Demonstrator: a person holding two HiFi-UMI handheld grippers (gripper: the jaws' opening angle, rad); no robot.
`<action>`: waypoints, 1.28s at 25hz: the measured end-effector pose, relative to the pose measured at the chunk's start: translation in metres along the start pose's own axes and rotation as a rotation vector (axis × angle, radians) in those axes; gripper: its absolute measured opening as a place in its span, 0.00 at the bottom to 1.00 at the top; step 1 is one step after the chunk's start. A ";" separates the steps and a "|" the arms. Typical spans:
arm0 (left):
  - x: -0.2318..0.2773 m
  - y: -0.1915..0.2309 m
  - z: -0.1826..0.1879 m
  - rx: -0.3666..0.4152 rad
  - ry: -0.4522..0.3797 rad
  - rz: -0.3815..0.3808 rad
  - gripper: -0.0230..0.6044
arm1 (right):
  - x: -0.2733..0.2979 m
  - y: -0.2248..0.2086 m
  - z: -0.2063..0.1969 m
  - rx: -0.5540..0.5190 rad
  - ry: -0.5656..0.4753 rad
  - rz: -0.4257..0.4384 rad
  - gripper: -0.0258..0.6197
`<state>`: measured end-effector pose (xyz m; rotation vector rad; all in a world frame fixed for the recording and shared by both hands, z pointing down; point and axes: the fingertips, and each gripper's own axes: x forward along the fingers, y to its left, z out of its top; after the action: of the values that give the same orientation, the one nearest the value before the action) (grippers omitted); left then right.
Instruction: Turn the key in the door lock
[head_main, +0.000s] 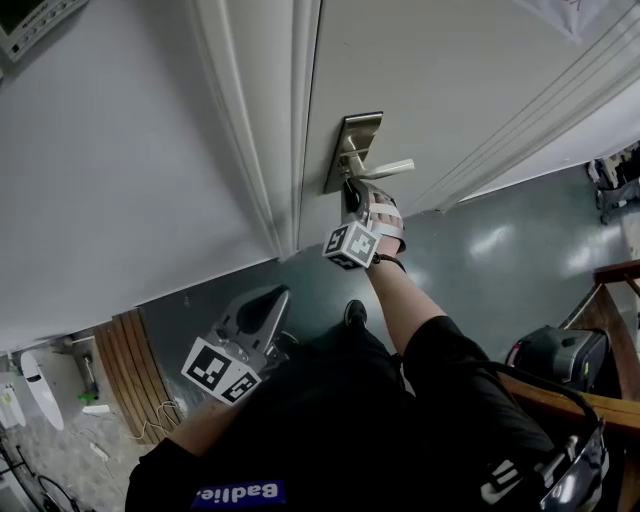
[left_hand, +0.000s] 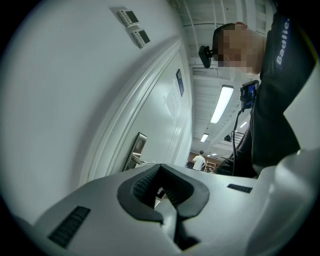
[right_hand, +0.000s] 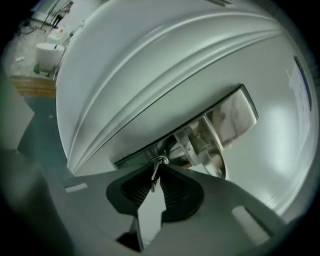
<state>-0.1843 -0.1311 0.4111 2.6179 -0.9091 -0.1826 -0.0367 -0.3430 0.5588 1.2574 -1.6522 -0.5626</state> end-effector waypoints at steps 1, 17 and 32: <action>-0.003 0.000 -0.003 -0.006 0.004 0.002 0.03 | 0.000 0.001 0.000 -0.045 0.002 -0.017 0.10; -0.004 -0.035 -0.026 0.002 0.011 0.148 0.03 | -0.004 0.008 -0.009 -0.349 -0.081 -0.042 0.10; 0.030 -0.118 -0.036 0.074 -0.030 0.250 0.03 | -0.130 -0.013 -0.034 0.353 -0.339 0.321 0.17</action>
<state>-0.0849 -0.0533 0.4002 2.5433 -1.2647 -0.1252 0.0023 -0.2230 0.5109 1.1467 -2.2633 -0.3024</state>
